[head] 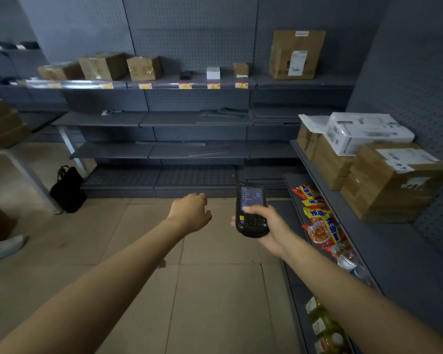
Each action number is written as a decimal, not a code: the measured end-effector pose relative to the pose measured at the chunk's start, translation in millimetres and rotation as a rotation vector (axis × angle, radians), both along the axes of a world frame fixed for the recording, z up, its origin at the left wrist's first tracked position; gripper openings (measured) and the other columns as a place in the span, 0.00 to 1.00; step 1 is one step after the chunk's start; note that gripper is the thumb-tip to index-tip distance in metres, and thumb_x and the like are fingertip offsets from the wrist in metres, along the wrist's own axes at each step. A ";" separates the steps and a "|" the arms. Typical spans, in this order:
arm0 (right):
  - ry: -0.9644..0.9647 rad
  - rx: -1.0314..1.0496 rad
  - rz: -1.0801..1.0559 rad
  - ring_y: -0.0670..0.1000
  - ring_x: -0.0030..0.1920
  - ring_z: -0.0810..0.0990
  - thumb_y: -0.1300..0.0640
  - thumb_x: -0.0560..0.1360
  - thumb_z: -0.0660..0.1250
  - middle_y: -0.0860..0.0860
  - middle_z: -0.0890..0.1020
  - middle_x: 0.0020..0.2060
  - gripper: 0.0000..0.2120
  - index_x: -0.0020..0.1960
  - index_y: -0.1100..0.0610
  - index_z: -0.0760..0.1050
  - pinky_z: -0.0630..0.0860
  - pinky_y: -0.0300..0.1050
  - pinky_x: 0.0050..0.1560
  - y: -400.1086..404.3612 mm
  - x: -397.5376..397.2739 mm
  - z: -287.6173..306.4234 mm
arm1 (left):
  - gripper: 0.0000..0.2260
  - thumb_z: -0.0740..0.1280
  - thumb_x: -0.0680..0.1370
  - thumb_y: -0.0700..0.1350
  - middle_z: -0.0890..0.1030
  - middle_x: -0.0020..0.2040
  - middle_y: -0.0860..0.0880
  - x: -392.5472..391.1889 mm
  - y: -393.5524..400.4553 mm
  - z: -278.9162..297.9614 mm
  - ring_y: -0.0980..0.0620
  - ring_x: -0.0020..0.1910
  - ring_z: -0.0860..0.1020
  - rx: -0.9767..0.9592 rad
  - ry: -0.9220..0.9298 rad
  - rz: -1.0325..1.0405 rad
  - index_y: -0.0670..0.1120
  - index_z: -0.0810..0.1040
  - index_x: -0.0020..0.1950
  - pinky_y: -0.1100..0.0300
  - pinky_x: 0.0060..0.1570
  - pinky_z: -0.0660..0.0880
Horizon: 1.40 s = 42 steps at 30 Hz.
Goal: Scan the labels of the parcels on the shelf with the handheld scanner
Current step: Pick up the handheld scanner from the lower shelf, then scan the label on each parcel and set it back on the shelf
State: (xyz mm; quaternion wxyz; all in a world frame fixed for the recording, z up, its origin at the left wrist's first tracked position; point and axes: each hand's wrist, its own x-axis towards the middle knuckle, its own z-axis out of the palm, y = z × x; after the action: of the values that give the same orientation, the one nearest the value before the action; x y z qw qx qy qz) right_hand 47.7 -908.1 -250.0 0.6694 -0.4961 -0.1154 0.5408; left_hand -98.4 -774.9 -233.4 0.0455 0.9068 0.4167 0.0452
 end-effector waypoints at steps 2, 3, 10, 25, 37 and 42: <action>0.010 0.001 0.010 0.64 0.49 0.85 0.69 0.69 0.72 0.69 0.79 0.58 0.33 0.70 0.60 0.64 0.83 0.56 0.47 15.5 5.5 -3.1 | 0.17 0.62 0.78 0.52 0.79 0.57 0.48 4.2 18.8 -2.2 0.47 0.53 0.78 -0.025 0.004 0.001 0.47 0.73 0.64 0.54 0.50 0.75; 0.012 -0.001 0.022 0.64 0.47 0.85 0.70 0.70 0.71 0.70 0.80 0.57 0.32 0.70 0.60 0.64 0.83 0.56 0.48 23.0 8.8 -4.4 | 0.17 0.62 0.78 0.52 0.79 0.57 0.47 7.3 27.5 -4.0 0.47 0.53 0.78 -0.034 0.005 0.002 0.47 0.73 0.64 0.54 0.50 0.75; 0.026 -0.028 0.011 0.65 0.49 0.85 0.72 0.70 0.71 0.68 0.79 0.58 0.33 0.70 0.57 0.63 0.83 0.55 0.48 81.7 46.9 -13.8 | 0.17 0.62 0.78 0.52 0.79 0.58 0.47 50.7 86.2 -14.9 0.47 0.54 0.78 -0.071 0.030 -0.041 0.46 0.72 0.65 0.55 0.50 0.73; -0.027 -0.048 -0.088 0.63 0.49 0.84 0.69 0.71 0.70 0.67 0.79 0.59 0.31 0.71 0.61 0.62 0.83 0.49 0.40 183.2 194.6 -22.8 | 0.12 0.60 0.77 0.48 0.78 0.55 0.46 205.0 207.5 -7.5 0.44 0.50 0.77 -0.065 0.058 -0.148 0.45 0.73 0.58 0.56 0.43 0.67; -0.125 -0.139 -0.286 0.63 0.59 0.81 0.61 0.59 0.80 0.61 0.80 0.60 0.43 0.71 0.56 0.65 0.75 0.62 0.64 265.8 254.1 -38.5 | 0.10 0.57 0.78 0.47 0.77 0.56 0.45 301.3 313.5 -12.6 0.43 0.51 0.76 -0.099 0.049 -0.355 0.44 0.73 0.55 0.56 0.45 0.66; -0.096 -0.107 -0.461 0.65 0.57 0.82 0.64 0.64 0.78 0.64 0.80 0.60 0.37 0.69 0.58 0.66 0.79 0.60 0.58 289.1 275.9 -33.4 | 0.11 0.59 0.78 0.47 0.77 0.57 0.45 353.3 348.5 -10.2 0.44 0.53 0.76 -0.069 0.048 -0.521 0.45 0.73 0.58 0.55 0.45 0.67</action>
State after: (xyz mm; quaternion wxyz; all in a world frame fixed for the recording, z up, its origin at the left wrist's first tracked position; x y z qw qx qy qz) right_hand 323.7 -619.0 -283.4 0.7416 -0.5692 -0.0017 0.3550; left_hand 254.9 -426.4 -243.6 0.0765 0.9822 0.1717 -0.0040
